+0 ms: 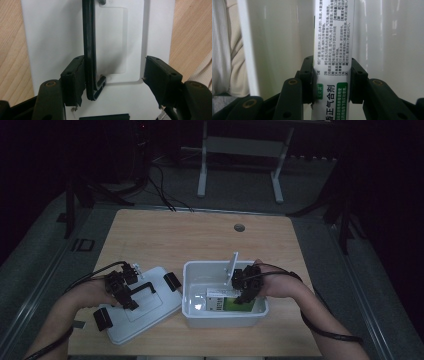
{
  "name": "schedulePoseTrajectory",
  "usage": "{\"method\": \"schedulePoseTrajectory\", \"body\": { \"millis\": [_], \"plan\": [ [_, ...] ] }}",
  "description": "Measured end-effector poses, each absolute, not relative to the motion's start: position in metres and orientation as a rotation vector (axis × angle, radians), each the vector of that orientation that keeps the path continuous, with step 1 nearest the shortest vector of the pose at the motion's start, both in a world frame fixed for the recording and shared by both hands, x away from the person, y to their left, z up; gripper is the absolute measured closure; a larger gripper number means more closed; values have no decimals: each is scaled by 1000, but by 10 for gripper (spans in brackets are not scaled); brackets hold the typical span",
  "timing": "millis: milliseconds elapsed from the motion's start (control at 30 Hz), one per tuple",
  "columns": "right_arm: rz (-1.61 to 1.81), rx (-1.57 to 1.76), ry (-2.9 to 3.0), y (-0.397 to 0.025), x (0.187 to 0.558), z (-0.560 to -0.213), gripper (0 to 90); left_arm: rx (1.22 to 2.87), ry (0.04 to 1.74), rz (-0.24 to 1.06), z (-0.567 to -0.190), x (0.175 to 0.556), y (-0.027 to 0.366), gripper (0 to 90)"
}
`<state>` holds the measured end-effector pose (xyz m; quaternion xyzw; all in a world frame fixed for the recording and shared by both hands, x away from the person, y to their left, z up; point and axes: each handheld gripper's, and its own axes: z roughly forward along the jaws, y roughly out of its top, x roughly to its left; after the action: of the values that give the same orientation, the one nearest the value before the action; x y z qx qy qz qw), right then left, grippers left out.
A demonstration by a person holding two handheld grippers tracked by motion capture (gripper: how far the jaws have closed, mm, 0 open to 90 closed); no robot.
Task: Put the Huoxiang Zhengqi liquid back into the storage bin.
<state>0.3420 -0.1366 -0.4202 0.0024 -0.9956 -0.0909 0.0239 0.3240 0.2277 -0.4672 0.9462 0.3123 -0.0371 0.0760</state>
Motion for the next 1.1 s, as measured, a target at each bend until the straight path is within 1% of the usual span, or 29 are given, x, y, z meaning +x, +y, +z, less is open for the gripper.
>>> {"method": "schedulePoseTrajectory", "body": {
  "millis": [300,733,967,1100],
  "plan": [
    [-249,11,-3061,-137,343,-437,635,2838,937,-106,-468,324,228,355],
    [-231,-15,-3043,-144,344,-449,630,2845,925,-102,-469,324,226,356],
    [-203,-17,-3043,-146,344,-448,608,2853,914,-96,-467,324,225,356],
    [-260,-21,-3035,-148,344,-437,581,2849,922,-104,-467,324,225,356]
  ]
}}
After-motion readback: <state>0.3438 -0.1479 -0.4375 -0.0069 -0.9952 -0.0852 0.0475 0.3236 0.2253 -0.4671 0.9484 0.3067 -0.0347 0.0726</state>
